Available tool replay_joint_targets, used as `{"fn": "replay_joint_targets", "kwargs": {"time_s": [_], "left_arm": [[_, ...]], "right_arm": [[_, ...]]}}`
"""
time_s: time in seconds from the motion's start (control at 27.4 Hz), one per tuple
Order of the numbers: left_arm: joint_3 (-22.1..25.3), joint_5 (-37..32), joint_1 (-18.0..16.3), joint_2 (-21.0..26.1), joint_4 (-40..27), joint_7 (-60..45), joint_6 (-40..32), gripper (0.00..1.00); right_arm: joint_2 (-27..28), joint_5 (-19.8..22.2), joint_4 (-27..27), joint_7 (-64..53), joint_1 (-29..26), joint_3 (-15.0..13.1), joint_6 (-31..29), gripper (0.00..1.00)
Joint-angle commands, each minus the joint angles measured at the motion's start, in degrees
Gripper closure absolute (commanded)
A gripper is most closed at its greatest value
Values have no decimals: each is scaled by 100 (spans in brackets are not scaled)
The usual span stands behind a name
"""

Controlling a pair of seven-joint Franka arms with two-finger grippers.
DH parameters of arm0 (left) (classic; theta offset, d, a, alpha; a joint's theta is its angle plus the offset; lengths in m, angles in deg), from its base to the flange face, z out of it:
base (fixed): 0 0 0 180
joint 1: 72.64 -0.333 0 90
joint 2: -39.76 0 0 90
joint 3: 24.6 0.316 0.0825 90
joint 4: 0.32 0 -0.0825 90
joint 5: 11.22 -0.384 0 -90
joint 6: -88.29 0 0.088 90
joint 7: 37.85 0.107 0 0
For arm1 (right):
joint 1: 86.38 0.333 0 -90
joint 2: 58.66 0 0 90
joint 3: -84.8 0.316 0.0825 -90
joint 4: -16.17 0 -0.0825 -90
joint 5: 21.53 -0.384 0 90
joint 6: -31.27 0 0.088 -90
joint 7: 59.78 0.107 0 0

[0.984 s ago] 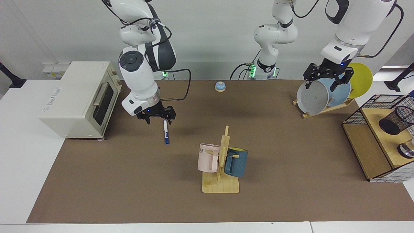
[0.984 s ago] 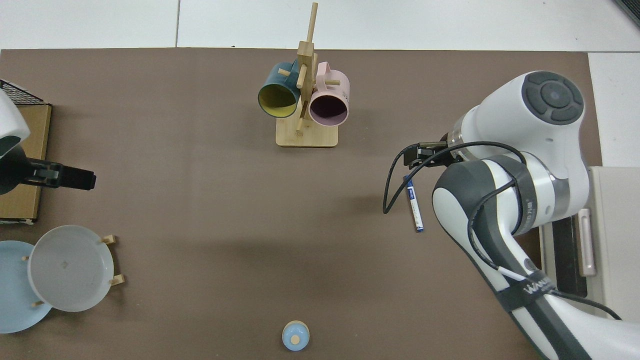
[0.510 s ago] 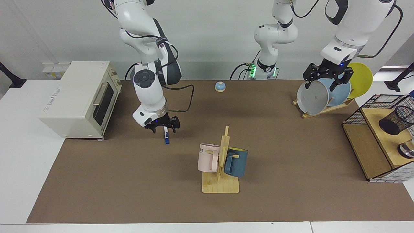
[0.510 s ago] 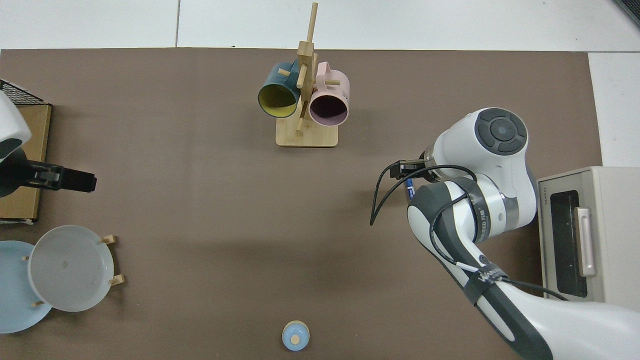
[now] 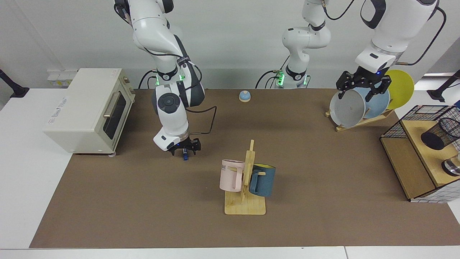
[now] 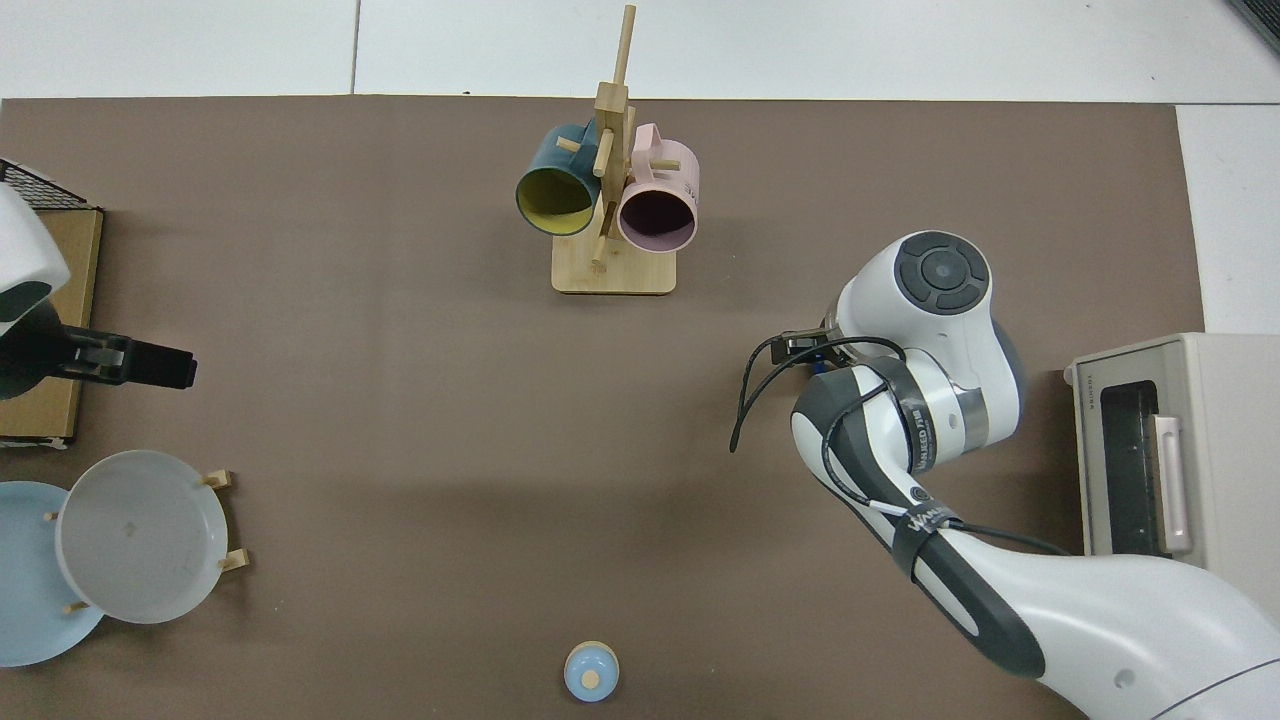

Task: Put markers into pen holder
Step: 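Lower the right gripper onto the marker and close it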

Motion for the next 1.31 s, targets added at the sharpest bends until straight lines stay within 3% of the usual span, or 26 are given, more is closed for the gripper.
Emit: {"fn": "replay_joint_targets", "kwargs": {"time_s": [0.0,0.15,0.44,0.73,0.98,1.06,1.2,1.28], "left_arm": [[10,-47,-8,-148,-208,-1,105,0],[10,-47,-8,-148,-208,8,105,0],[10,-47,-8,-148,-251,8,113,0],[10,-47,-8,-148,-260,8,113,0],[10,-47,-8,-148,-269,8,113,0],[10,-47,-8,-148,-269,8,113,0],[10,-47,-8,-140,-278,8,113,0],[10,-47,-8,-140,-278,8,113,0]], "right_arm": [[98,155,69,-42,-75,19,-142,1],[115,156,69,-68,-92,19,-151,7],[115,164,69,-42,-92,19,-151,38],[124,173,112,-94,-83,19,-116,40],[89,191,235,-112,-49,19,-116,50],[80,226,244,-147,-40,19,-90,59],[80,331,236,-191,-22,19,-45,91],[80,358,236,-191,-22,19,-45,100]]}}
